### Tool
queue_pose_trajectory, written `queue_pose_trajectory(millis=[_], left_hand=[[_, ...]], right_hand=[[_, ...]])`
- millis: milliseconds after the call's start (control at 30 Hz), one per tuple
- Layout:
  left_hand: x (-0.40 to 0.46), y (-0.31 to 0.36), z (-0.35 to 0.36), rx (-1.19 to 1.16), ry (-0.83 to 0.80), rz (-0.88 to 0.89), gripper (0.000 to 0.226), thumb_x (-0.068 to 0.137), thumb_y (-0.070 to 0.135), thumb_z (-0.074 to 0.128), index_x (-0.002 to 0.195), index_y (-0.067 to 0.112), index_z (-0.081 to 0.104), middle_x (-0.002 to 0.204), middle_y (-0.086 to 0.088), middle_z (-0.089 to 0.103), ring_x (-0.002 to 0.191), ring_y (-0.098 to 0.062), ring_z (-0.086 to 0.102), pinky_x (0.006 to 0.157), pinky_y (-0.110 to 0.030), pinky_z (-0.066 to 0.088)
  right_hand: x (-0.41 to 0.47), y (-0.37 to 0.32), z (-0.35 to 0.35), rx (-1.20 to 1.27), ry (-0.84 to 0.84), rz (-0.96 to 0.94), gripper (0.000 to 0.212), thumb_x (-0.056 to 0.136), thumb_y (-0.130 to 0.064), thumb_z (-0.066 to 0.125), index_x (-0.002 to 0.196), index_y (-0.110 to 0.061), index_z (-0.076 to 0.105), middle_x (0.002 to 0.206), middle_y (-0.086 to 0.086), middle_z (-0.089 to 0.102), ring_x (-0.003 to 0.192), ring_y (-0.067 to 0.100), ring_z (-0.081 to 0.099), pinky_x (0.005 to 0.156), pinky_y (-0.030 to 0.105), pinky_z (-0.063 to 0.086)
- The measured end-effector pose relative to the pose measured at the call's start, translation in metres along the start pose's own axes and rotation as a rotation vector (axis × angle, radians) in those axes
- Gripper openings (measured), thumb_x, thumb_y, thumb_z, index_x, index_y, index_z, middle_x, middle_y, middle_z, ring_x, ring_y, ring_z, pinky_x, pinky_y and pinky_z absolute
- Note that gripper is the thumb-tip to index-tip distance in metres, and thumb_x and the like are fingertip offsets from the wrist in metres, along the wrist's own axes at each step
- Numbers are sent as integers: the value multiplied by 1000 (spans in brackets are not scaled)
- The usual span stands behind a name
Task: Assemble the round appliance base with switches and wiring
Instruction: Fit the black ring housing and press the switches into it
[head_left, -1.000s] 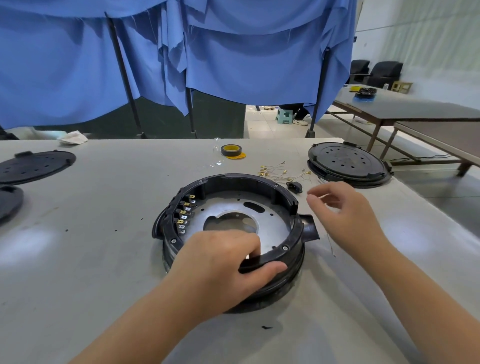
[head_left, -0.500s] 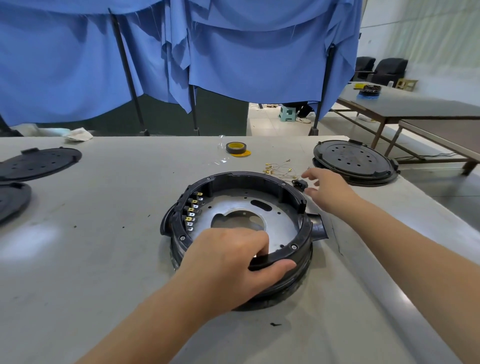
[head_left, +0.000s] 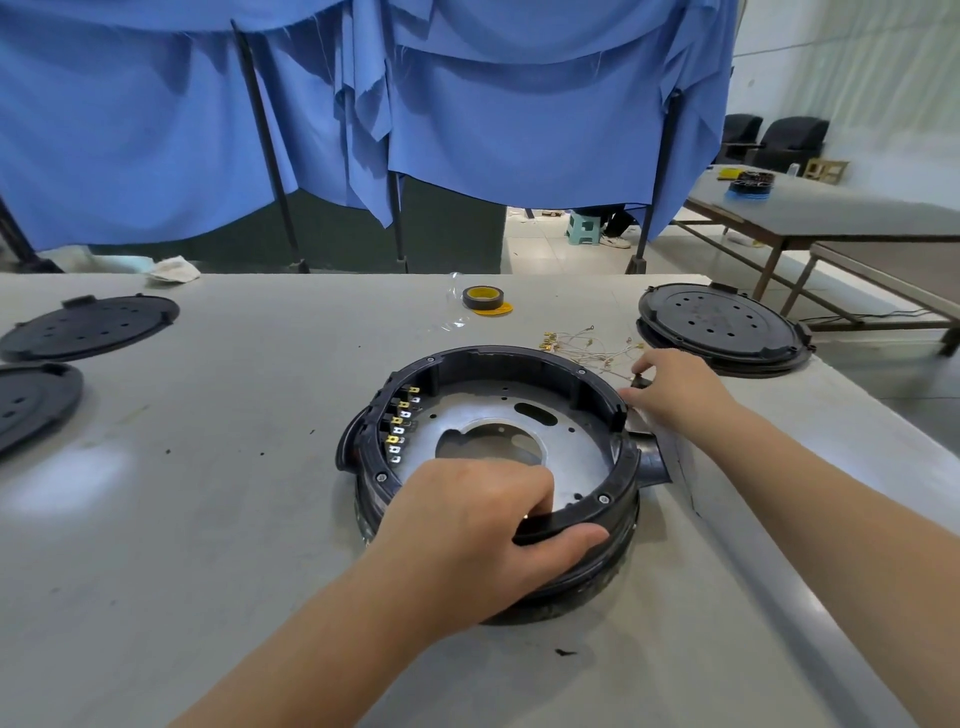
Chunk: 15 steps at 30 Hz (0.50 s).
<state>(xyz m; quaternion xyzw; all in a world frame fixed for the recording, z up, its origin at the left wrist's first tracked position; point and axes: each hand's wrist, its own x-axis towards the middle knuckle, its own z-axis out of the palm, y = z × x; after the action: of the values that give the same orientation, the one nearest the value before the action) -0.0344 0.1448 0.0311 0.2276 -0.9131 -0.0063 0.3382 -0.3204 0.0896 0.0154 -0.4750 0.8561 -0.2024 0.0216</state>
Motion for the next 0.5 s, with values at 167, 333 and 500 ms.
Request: queue_pose_trajectory(millis=[167, 333, 500], left_hand=[[0, 1, -1, -4, -12, -8, 45, 83, 59, 53, 59, 21, 45, 49, 9, 34, 44, -12, 34, 39, -28, 34], [1, 2, -3, 4, -5, 1, 45, 82, 57, 55, 57, 21, 46, 48, 9, 36, 45, -11, 31, 39, -25, 30], [1, 4, -5, -4, -34, -10, 44, 82, 57, 55, 58, 22, 43, 49, 11, 31, 45, -9, 29, 40, -23, 28]], right_hand=[[-22, 6, -23, 509, -57, 66, 41, 84, -30, 70, 123, -22, 60, 106, 9, 63, 93, 25, 63, 84, 35, 51], [-62, 2, -46, 1171, -414, -39, 44, 89, 6, 56, 120, -25, 64, 105, 13, 57, 91, 21, 65, 79, 22, 56], [-90, -2, -58, 1446, -501, -95, 37, 78, 0, 60, 111, -14, 69, 96, 8, 71, 95, 23, 70, 79, 23, 55]])
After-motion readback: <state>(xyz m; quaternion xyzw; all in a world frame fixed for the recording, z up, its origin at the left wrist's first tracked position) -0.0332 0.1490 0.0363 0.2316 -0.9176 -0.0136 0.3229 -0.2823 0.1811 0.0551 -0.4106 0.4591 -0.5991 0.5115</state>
